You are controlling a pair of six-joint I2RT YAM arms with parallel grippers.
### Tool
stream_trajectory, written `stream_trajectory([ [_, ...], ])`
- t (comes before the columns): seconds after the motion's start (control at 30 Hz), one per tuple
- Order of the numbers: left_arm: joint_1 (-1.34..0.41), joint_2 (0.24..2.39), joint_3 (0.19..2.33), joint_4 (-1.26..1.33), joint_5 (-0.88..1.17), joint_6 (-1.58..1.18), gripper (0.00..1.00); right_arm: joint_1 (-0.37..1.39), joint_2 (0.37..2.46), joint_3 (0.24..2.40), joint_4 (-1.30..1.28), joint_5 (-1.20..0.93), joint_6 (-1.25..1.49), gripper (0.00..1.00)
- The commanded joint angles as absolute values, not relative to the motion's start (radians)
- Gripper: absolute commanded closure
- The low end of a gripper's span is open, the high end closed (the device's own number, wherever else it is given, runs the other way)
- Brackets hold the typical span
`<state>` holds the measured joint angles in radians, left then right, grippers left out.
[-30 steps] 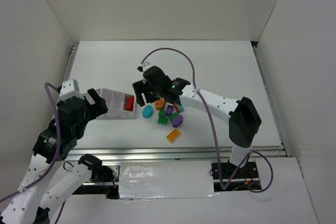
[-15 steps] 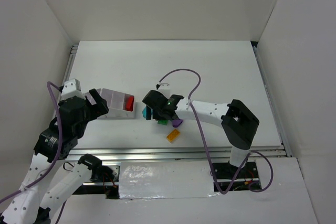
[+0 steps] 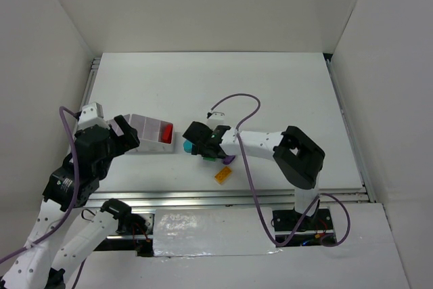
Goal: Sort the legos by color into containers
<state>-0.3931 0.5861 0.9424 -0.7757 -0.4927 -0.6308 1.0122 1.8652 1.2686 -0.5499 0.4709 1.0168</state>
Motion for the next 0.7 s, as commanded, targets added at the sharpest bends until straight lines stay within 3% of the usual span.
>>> stream_trajectory([
  [0.0, -0.388, 0.581, 0.946, -0.730, -0.491, -0.614, 0.00, 1.023, 1.893, 1.285, -0.578, 0.541, 1.065, 0.20],
  [0.27, -0.388, 0.574, 0.943, -0.730, -0.489, -0.615, 0.00, 1.023, 1.945, 1.281, -0.565, 0.535, 1.086, 0.22],
  [0.4, -0.388, 0.580, 0.945, -0.733, -0.488, -0.615, 0.00, 1.023, 1.957, 1.279, -0.545, 0.523, 1.075, 0.34],
  [0.5, -0.387, 0.580, 0.945, -0.732, -0.488, -0.615, 0.01, 1.025, 1.960, 1.279, -0.540, 0.511, 1.065, 0.55],
  [0.67, -0.388, 0.578, 0.943, -0.732, -0.489, -0.615, 0.01, 1.037, 1.928, 1.272, -0.528, 0.500, 1.039, 0.70],
])
